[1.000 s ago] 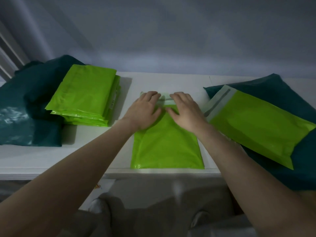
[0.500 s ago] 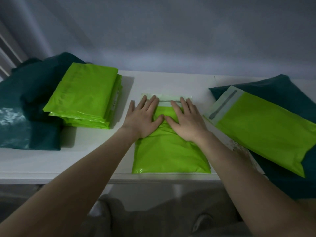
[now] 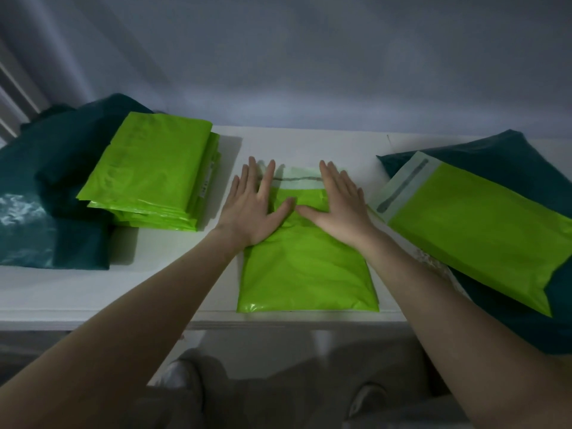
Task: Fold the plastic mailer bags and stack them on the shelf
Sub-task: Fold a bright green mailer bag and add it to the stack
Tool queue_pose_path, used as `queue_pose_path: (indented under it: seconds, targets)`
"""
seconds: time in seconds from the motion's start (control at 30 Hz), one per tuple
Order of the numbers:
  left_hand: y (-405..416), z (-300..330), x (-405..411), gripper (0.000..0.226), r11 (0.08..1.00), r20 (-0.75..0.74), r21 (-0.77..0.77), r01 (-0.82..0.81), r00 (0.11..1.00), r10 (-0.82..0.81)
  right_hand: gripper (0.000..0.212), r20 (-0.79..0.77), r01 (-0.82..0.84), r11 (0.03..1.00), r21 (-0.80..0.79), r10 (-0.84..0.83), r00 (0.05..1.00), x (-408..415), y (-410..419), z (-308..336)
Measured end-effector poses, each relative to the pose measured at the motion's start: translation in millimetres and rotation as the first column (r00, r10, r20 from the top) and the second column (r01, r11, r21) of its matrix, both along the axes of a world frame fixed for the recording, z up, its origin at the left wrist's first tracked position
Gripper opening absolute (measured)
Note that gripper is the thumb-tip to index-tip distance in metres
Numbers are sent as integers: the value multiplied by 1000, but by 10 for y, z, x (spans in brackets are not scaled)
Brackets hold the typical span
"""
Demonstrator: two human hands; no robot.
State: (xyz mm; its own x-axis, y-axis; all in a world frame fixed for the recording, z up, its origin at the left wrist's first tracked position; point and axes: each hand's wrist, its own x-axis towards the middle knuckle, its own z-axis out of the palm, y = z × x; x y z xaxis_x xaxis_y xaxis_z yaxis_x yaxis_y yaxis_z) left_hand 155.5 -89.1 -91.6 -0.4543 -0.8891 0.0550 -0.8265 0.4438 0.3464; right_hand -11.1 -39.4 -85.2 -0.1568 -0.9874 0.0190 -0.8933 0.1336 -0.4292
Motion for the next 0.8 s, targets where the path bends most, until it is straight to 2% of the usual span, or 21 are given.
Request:
queue_pose_path:
  seconds: [0.1, 0.23, 0.33, 0.4, 0.5, 0.63, 0.8]
  targets:
    - [33, 78, -12, 68, 999, -97, -21, 24, 995, -26, 91, 118, 1, 999, -45, 4, 993, -19, -3, 80]
    - [63, 223, 11, 66, 1000, -191, 18, 24, 981, -20, 75, 174, 23, 994, -102, -5, 985, -39, 80, 206]
    - [129, 330, 80, 69, 995, -172, 84, 60, 984, -44, 61, 184, 45, 994, -96, -27, 983, -29, 193, 284]
    - [189, 380, 130, 72, 995, -124, 73, 73, 990, -64, 57, 152, 66, 995, -75, -54, 987, -11, 269, 322]
    - [262, 435, 198, 69, 998, -56, 58, 39, 998, -36, 58, 119, 112, 994, -2, -111, 987, -2, 378, 369]
    - [334, 450, 269, 64, 986, 22, 154, -65, 998, 62, 67, 48, 157, 981, 116, -163, 985, -59, 539, 384]
    - [363, 384, 277, 69, 937, -65, 301, -178, 976, 206, 70, 46, 204, 962, 181, -215, 976, -65, 623, 365]
